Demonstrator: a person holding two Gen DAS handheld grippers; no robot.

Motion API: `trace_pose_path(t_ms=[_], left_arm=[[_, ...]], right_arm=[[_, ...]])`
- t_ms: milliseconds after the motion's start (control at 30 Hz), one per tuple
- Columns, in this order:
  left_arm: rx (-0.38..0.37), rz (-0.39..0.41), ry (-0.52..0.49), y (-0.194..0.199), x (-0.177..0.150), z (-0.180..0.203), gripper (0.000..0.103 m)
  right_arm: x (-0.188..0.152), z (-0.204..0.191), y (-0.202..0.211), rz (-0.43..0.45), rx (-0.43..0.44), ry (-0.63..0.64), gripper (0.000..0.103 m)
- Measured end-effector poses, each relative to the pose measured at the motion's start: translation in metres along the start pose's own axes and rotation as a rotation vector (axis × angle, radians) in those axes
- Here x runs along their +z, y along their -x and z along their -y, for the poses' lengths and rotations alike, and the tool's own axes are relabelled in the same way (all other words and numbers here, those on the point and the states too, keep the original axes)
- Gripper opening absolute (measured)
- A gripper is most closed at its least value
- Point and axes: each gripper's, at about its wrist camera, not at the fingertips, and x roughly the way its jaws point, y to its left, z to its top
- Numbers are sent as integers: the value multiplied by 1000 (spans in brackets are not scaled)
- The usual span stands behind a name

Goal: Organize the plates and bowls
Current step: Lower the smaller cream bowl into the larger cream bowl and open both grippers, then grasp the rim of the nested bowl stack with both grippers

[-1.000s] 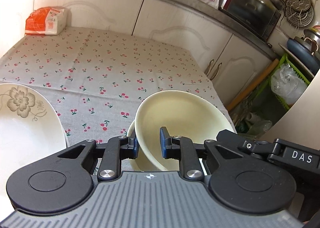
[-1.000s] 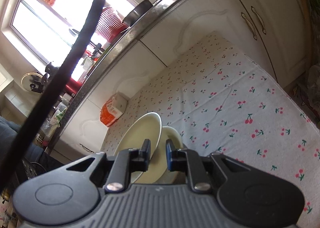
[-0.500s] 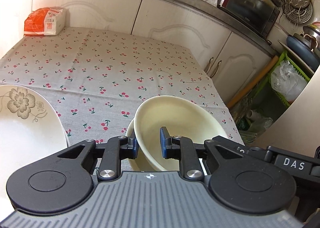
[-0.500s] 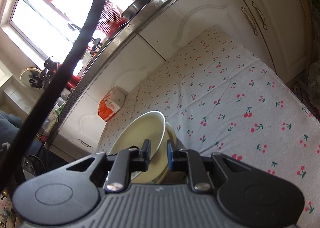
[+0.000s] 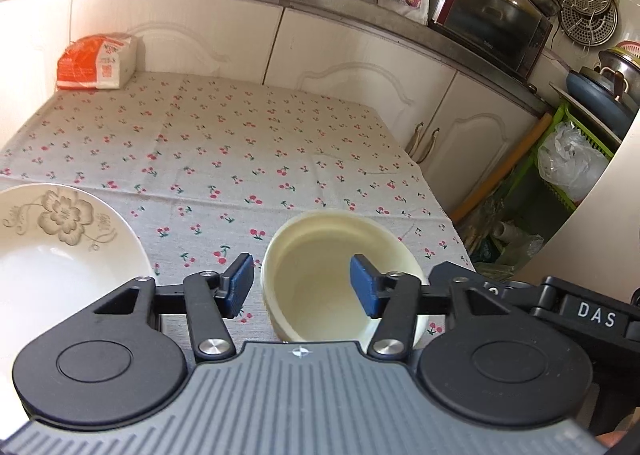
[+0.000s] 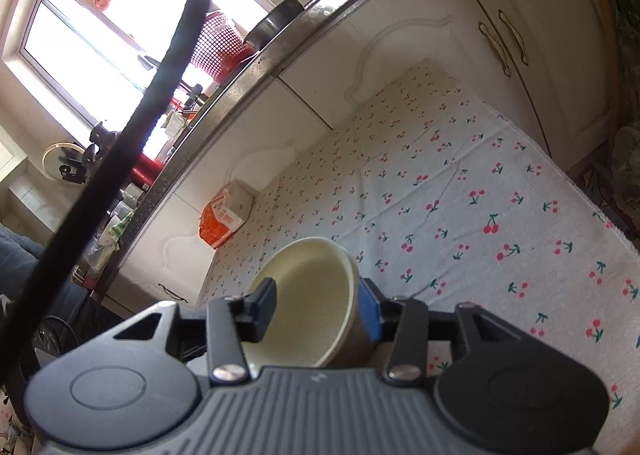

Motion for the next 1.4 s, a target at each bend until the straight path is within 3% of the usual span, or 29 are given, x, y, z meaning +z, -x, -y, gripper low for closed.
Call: trace_pose_path(t_ms=[133,267,400,467,667,933,1233,1333,1400], left_arm=[[0,-1,18,8,-1,-7,81],[7,6,29,21,-3,-12,99],[-4,22,72,36,-4,-23,100],[-10,36,113,43,-4,-31,100],[-17,72,212,48,1,-46,100],[-27,35,161,20,1,-26,98],[1,-5,103,-11,-1,-14,73],[15,-19,93,-18,-5,-14,65],[16,-29,93,-23,-5,-15,55]], right_arm=[[-1,0,7,12,0,-11,52],[-2,0,16,28,-6,-26,73],[-3,4,21,35,-12,-54,92],[-3,7,23,40,-8,-74,97],[-3,12,23,38,3,-109,99],[-6,14,6,8,32,-112,99],[-3,28,-14,-12,58,-158,95],[-2,32,-22,-31,66,-171,89],[-2,33,-27,-45,73,-180,79]])
